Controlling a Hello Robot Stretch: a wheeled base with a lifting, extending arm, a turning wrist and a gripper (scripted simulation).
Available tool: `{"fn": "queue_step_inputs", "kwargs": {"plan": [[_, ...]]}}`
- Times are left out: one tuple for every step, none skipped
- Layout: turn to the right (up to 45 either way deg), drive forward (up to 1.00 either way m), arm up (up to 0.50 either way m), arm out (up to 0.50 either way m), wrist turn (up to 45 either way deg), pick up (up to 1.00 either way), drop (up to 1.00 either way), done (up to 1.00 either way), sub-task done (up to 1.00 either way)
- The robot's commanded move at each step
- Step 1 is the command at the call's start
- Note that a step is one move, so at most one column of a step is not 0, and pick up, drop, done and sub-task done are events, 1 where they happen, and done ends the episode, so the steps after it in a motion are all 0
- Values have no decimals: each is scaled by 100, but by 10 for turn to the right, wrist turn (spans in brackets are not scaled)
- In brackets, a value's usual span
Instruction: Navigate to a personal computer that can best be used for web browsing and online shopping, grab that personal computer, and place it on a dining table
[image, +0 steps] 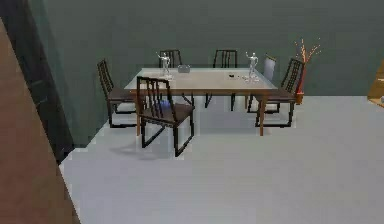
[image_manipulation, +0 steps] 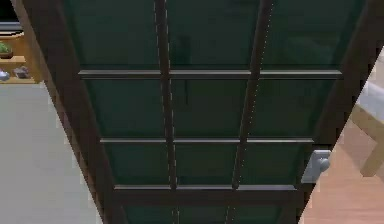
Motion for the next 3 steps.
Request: {"fn": "queue_step_inputs", "kwargs": {"plan": [[120, 0, 0, 0, 0, 0, 0, 0, 0], [0, 60, 0, 0, 0, 0, 0, 0, 0], [180, 0, 0, 0, 0, 0, 0, 0, 0]]}}
